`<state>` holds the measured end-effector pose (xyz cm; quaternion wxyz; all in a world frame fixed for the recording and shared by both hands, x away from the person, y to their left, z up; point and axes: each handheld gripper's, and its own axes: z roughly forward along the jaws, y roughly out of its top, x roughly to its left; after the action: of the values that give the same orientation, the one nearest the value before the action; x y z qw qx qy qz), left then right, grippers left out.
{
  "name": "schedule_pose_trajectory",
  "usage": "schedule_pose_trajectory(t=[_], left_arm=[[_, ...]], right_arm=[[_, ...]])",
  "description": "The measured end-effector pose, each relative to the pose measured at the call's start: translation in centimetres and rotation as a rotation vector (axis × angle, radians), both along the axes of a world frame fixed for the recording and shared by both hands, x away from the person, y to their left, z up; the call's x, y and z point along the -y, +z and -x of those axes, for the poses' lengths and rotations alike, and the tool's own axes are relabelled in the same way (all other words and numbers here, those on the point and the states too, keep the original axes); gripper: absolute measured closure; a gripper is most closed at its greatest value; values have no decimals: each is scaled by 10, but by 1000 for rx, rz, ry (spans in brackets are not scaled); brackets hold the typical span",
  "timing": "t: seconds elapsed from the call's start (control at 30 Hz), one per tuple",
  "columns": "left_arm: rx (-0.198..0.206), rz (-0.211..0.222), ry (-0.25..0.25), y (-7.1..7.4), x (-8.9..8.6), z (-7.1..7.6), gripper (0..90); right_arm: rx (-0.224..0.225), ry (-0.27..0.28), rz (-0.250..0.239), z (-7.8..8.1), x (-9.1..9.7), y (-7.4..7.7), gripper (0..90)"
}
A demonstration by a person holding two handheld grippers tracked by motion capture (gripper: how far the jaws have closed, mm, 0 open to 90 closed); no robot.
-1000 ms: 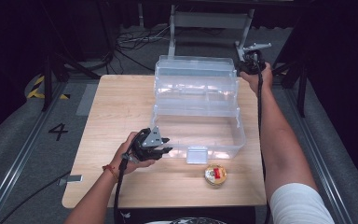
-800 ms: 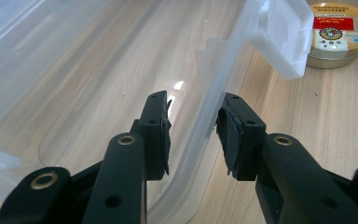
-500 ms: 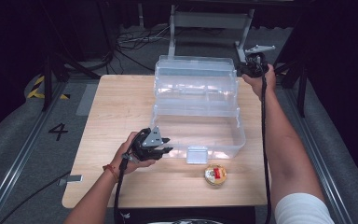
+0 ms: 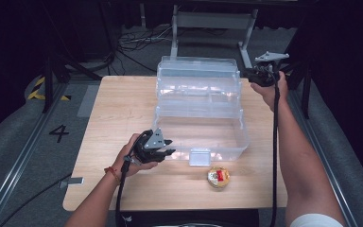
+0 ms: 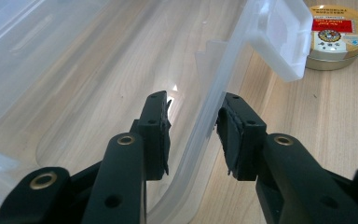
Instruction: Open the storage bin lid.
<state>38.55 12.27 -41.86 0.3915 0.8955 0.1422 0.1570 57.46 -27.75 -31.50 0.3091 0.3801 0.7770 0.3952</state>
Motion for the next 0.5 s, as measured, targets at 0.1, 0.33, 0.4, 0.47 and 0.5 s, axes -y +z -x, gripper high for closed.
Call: schedule_pose_trajectory(t=[0.1, 0.33, 0.4, 0.47, 0.5], left_arm=[[0, 1, 0, 0, 0, 0, 643], [0, 2, 8, -1, 1, 0, 633], [1, 2, 8, -1, 1, 0, 632], [0, 4, 8, -1, 1, 0, 632], [0, 6, 9, -1, 1, 0, 632]], right_arm=[[7, 18, 3, 9, 0, 1, 737], [13, 50, -1, 30, 3, -1, 667], [13, 66, 3, 38, 4, -3, 654], [14, 77, 9, 45, 4, -4, 643], [16, 87, 8, 49, 5, -4, 632]])
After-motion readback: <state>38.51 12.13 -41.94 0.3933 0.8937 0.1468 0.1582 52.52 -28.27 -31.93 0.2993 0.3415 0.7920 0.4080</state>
